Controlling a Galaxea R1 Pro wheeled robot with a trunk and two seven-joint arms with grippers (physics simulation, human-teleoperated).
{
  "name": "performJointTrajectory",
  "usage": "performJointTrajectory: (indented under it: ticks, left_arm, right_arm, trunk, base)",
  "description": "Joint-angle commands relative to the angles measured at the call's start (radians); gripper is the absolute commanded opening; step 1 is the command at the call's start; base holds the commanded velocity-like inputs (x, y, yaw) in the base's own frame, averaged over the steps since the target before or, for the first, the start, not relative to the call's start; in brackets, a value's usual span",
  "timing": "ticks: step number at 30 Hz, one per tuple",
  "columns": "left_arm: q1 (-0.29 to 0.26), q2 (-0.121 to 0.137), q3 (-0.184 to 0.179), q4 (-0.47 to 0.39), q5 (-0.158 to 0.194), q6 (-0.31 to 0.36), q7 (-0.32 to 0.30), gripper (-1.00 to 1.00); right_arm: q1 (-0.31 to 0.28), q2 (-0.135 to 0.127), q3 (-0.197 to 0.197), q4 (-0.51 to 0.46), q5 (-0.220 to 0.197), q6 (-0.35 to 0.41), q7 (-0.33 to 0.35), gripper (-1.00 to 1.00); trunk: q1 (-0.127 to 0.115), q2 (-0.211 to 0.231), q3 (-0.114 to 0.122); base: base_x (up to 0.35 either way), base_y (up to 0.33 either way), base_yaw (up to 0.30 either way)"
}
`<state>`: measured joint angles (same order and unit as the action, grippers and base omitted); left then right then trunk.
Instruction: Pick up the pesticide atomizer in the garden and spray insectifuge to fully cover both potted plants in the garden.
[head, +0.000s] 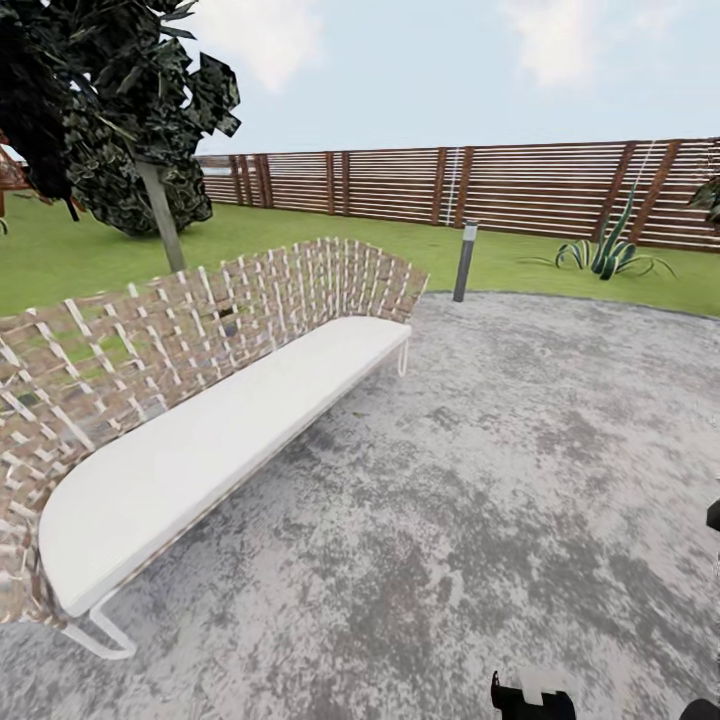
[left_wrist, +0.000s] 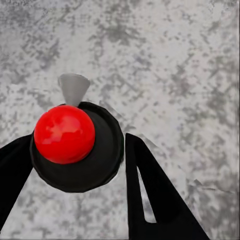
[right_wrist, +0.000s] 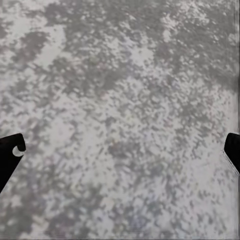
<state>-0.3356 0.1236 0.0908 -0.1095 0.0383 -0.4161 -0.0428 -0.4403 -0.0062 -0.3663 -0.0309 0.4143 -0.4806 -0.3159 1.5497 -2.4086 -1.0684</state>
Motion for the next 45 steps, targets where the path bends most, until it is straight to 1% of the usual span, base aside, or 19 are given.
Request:
performJointTrajectory:
  ticks: [1,11,29,45]
  left_arm:
    - [0.000,0.000,0.005,0.001,0.004,-0.003,-0.005,-1.00]
    - [0.000,0.001,0.006,0.001,0.009,-0.004,-0.005,-1.00]
    - [0.001,0.002,0.006,0.001,0.009,-0.004,-0.005,-1.00]
    - [0.000,0.006,0.008,0.001,0.010,-0.003,-0.005,-1.00]
  right_arm:
    - [-0.001,0.000,-0.006,0.002,0.011,-0.003,-0.005,1.00]
    - [-0.001,0.000,-0.006,0.002,0.011,-0.002,-0.005,1.00]
    - [-0.001,0.000,-0.006,0.002,0.011,-0.002,-0.005,1.00]
    - [-0.001,0.000,-0.006,0.002,0.011,-0.002,-0.005,1.00]
  trunk:
    - [0.000,0.000,-0.001]
    - [0.000,0.000,-0.001]
    - [0.000,0.000,-0.001]
    - [0.000,0.000,-0.001]
  base:
    - [0.339,0.000,-0.271]
    - [0.339,0.027,-0.271]
    - [0.332,0.150,-0.267]
    - [0.334,0.004,-0.253]
